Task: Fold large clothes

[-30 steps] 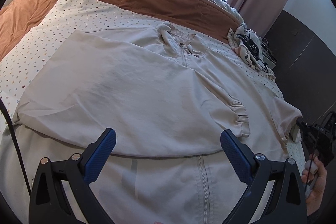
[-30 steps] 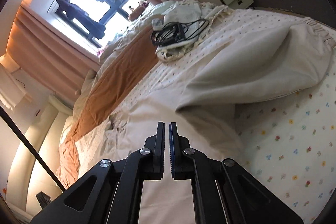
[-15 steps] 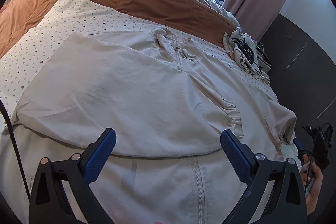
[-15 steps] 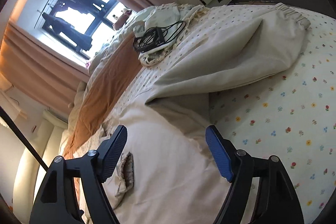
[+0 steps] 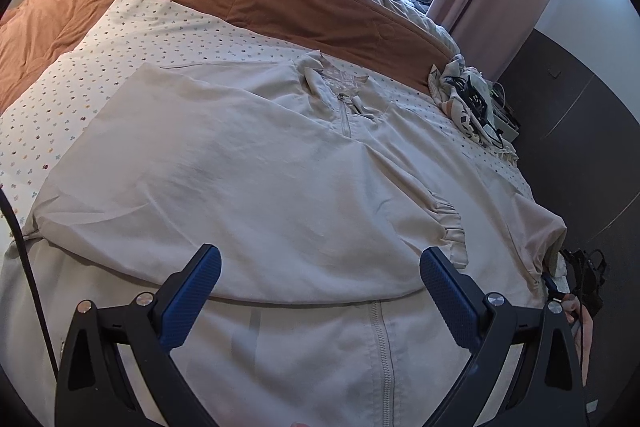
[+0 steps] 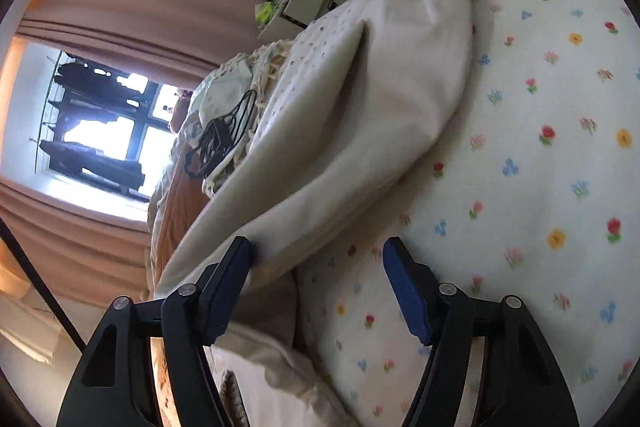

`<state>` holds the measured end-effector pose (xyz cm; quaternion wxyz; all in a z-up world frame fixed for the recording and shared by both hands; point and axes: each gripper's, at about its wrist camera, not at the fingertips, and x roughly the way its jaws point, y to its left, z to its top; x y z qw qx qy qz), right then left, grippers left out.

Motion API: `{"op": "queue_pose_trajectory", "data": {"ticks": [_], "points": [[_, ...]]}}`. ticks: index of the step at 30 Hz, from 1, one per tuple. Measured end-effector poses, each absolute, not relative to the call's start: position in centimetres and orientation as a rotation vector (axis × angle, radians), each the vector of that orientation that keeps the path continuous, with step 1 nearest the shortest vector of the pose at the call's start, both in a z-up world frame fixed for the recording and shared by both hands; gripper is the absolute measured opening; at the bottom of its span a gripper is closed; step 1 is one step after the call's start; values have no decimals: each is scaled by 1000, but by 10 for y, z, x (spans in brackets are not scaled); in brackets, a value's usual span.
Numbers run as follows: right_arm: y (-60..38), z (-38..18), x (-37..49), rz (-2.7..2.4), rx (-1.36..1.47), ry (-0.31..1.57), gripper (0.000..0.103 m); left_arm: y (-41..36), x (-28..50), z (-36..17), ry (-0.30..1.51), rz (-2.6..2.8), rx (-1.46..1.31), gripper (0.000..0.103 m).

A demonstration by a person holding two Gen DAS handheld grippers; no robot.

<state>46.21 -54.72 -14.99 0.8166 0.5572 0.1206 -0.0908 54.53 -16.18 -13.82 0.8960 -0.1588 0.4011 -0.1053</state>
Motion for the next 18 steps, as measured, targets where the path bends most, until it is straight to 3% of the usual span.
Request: {"op": "queue_pose_trajectory", "data": {"ticks": [3, 5, 7, 13, 18], "points": [[-550, -152, 470, -192, 1205, 207, 66, -161, 546, -139, 832, -217, -322, 102], [-548, -161, 475, -208, 1217, 200, 54, -161, 548, -140, 833, -212, -320, 102], [-547, -168, 470, -230, 1223, 204, 36, -160, 549, -142, 838, -214, -322, 102], [-540, -175, 456, -246, 1256, 206, 3, -149, 543, -141, 829, -186, -362, 102], [-531, -155, 444, -239, 1227, 141, 1, -133, 535, -131, 788, -161, -402, 102]]}}
